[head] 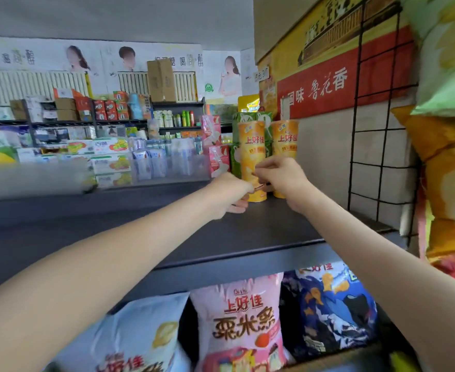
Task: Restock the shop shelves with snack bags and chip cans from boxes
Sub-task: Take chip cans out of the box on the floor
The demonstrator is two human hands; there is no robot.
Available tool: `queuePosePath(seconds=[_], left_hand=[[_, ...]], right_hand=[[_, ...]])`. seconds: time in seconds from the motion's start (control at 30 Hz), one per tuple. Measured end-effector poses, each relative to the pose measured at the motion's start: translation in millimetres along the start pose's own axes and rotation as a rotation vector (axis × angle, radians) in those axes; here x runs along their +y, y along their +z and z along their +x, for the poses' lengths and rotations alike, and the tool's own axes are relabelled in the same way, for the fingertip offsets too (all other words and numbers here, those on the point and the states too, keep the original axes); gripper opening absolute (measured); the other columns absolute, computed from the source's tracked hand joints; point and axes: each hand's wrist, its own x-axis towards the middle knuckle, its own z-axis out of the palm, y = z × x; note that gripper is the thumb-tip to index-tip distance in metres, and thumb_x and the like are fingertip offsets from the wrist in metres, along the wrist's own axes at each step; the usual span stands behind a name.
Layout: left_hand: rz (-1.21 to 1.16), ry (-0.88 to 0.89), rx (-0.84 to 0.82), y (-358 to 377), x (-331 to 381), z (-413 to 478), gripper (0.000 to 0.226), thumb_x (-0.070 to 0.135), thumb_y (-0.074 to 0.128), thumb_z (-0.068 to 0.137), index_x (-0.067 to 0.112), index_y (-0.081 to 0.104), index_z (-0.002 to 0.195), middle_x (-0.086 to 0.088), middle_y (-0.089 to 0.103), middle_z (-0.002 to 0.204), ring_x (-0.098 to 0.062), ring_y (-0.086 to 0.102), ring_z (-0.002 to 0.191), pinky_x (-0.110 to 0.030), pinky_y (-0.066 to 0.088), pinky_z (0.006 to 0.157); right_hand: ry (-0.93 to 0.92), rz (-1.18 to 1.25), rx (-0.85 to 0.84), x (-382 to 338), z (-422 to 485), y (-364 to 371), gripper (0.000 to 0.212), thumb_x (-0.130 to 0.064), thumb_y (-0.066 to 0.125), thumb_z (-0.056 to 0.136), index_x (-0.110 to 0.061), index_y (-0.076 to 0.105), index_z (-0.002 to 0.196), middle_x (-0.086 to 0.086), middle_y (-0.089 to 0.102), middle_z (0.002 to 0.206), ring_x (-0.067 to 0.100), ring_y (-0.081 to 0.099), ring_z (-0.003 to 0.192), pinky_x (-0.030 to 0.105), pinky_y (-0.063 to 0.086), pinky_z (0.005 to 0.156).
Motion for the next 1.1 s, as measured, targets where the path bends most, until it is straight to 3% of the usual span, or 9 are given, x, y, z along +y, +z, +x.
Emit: queuePosePath(seconds=[0.17, 0.3, 0.43, 0.5, 0.6, 0.73, 0.8, 0.93, 1.1], left_hand=[[-0.180, 0.029, 0.240, -35.2, -7.1, -75.3, 0.003, 0.009, 0.057, 0.094, 0.011, 0.057, 0.091, -0.006, 0.060, 0.083, -0.014, 0.058, 0.067, -0.021, 0.055, 0.061], [-0.322, 0.035, 0.439, -60.2, -27.5, -151.1, 0.007, 0.009, 0.055, 0.095, 0.008, 0.058, 0.101, -0.008, 0.061, 0.090, -0.015, 0.060, 0.072, -0.021, 0.055, 0.064], [-0.410, 0.047, 0.649, -73.5, -68.0, -233.2, 0.015, 0.004, 0.052, 0.095, 0.012, 0.058, 0.085, -0.005, 0.058, 0.076, -0.015, 0.057, 0.063, -0.020, 0.053, 0.055], [-0.406, 0.006, 0.749, -80.8, -96.3, -272.5, 0.013, 0.004, 0.053, 0.094, 0.012, 0.060, 0.087, -0.004, 0.060, 0.075, -0.014, 0.059, 0.061, -0.019, 0.053, 0.051], [-0.400, -0.129, 0.862, -94.9, -147.5, -327.1, 0.013, 0.004, 0.055, 0.092, 0.014, 0.061, 0.085, -0.001, 0.061, 0.072, -0.011, 0.060, 0.057, -0.018, 0.051, 0.049], [-0.431, -0.405, 0.999, -115.3, -234.7, -397.1, 0.016, 0.006, 0.054, 0.095, 0.014, 0.057, 0.081, -0.002, 0.058, 0.066, -0.013, 0.056, 0.056, -0.023, 0.053, 0.054], [-0.480, -0.532, 0.997, -127.1, -283.9, -434.8, 0.017, 0.005, 0.051, 0.097, 0.009, 0.057, 0.081, -0.001, 0.056, 0.060, -0.011, 0.052, 0.049, -0.021, 0.049, 0.047], [-0.605, -0.805, 1.079, -157.1, -373.8, -517.0, 0.033, 0.005, 0.039, 0.102, 0.013, 0.044, 0.070, -0.002, 0.042, 0.068, -0.014, 0.038, 0.057, -0.023, 0.034, 0.056], [-0.608, -1.060, 1.305, -222.9, -459.8, -631.1, 0.017, 0.010, 0.052, 0.099, 0.009, 0.053, 0.082, -0.007, 0.056, 0.079, -0.017, 0.054, 0.068, -0.029, 0.049, 0.062]], right_hand=[[-0.079, 0.167, -0.172, -41.6, -44.4, 28.0, 0.015, -0.001, 0.058, 0.088, -0.014, 0.061, 0.082, 0.005, 0.060, 0.085, 0.017, 0.057, 0.077, 0.025, 0.053, 0.062], [-0.145, 0.310, -0.303, -73.5, -106.4, 53.3, 0.017, -0.001, 0.056, 0.090, -0.016, 0.060, 0.083, 0.000, 0.058, 0.077, 0.015, 0.057, 0.075, 0.034, 0.054, 0.077], [-0.235, 0.368, -0.461, -90.2, -183.1, 89.8, 0.022, -0.004, 0.061, 0.085, -0.024, 0.062, 0.076, -0.003, 0.061, 0.069, 0.012, 0.057, 0.067, 0.037, 0.050, 0.074], [-0.237, 0.371, -0.544, -89.3, -224.4, 115.6, 0.024, -0.004, 0.062, 0.084, -0.025, 0.062, 0.074, -0.006, 0.061, 0.068, 0.011, 0.057, 0.068, 0.036, 0.051, 0.076], [-0.197, 0.358, -0.695, -80.5, -289.5, 161.1, 0.015, -0.005, 0.062, 0.086, -0.019, 0.062, 0.081, -0.005, 0.061, 0.069, 0.010, 0.057, 0.067, 0.035, 0.052, 0.077], [-0.131, 0.269, -0.912, -57.9, -374.9, 223.6, 0.007, -0.011, 0.062, 0.089, -0.017, 0.063, 0.087, -0.007, 0.059, 0.075, 0.007, 0.055, 0.071, 0.021, 0.046, 0.071], [-0.031, 0.230, -1.021, -46.4, -417.8, 255.4, 0.009, -0.013, 0.061, 0.091, -0.019, 0.062, 0.084, -0.004, 0.061, 0.081, 0.015, 0.059, 0.080, 0.030, 0.050, 0.079], [0.129, 0.150, -1.189, -35.9, -499.4, 324.5, 0.004, -0.014, 0.061, 0.089, -0.017, 0.064, 0.088, 0.000, 0.065, 0.084, 0.024, 0.063, 0.084, 0.039, 0.053, 0.081], [0.262, 0.074, -1.341, -57.5, -603.5, 425.4, 0.004, -0.019, 0.061, 0.092, -0.016, 0.064, 0.093, 0.001, 0.066, 0.095, 0.019, 0.064, 0.080, 0.041, 0.056, 0.081]])
